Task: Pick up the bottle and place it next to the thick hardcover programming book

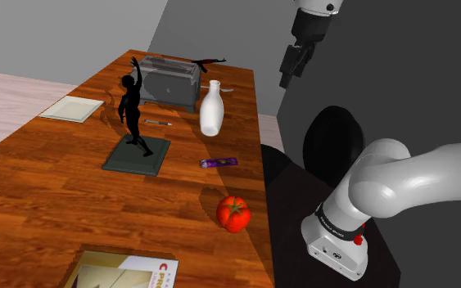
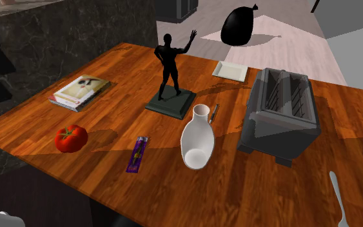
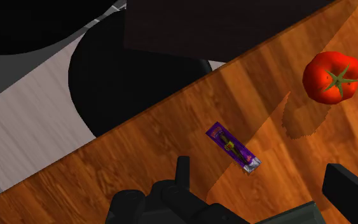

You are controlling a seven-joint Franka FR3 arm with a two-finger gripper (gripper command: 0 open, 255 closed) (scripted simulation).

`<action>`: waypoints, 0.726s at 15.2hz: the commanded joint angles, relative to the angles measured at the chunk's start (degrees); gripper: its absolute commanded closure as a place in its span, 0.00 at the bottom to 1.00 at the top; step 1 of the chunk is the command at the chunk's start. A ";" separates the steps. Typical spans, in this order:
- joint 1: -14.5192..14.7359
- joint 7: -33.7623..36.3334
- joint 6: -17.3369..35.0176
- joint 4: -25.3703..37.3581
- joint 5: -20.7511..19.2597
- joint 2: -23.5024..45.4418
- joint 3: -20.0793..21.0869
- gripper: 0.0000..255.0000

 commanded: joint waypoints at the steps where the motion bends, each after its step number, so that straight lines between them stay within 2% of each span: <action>1: 0.00 0.00 0.00 0.00 0.00 0.00 0.00 0.00; 11: -0.62 -3.56 14.89 5.15 -0.50 19.25 -3.49 0.00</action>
